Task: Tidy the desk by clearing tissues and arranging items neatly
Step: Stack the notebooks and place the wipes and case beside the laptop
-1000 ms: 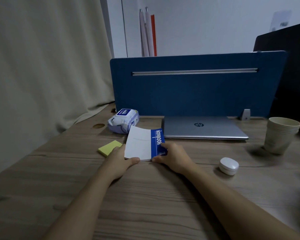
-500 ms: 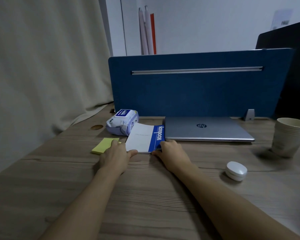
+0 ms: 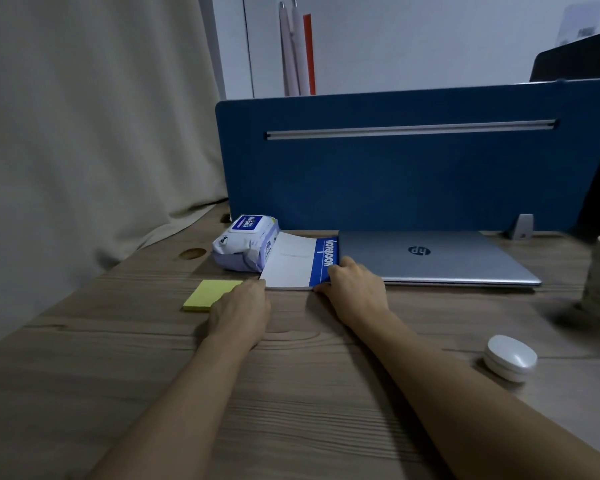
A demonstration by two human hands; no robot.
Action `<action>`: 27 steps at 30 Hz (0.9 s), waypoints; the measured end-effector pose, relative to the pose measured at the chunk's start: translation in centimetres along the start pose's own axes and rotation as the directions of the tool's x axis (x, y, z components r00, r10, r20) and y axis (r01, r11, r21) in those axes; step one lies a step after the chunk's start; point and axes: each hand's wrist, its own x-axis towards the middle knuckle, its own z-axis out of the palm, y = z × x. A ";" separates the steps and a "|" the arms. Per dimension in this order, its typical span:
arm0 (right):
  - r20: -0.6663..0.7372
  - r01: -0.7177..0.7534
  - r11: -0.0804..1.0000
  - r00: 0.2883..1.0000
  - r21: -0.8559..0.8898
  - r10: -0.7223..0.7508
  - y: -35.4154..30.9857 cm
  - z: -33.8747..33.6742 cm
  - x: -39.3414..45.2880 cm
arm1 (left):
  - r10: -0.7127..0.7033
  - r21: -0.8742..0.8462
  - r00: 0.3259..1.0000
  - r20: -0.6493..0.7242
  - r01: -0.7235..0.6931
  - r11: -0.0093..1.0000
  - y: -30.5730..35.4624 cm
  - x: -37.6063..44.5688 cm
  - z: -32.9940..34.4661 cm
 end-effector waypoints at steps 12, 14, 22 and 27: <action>-0.014 0.047 0.999 0.999 0.001 -0.047 0.5 -1.6 -2.6 | 0.113 -0.113 0.969 -0.219 -0.140 0.984 -1.3 -1.9 -1.6; -0.036 0.072 0.997 0.997 -0.026 -0.073 1.0 -2.3 -3.8 | -0.053 -0.093 0.978 -0.204 0.035 0.995 -2.5 -2.2 -2.0; -0.079 0.087 0.974 0.991 -0.210 -0.105 4.0 -5.7 -9.2 | -0.383 -0.132 0.923 0.025 0.383 0.914 -3.7 -2.8 -2.4; -0.175 0.077 0.956 0.976 -0.284 -0.131 5.1 -7.3 -11.8 | -0.354 -0.146 0.935 0.033 0.355 0.923 -3.9 -4.6 -3.1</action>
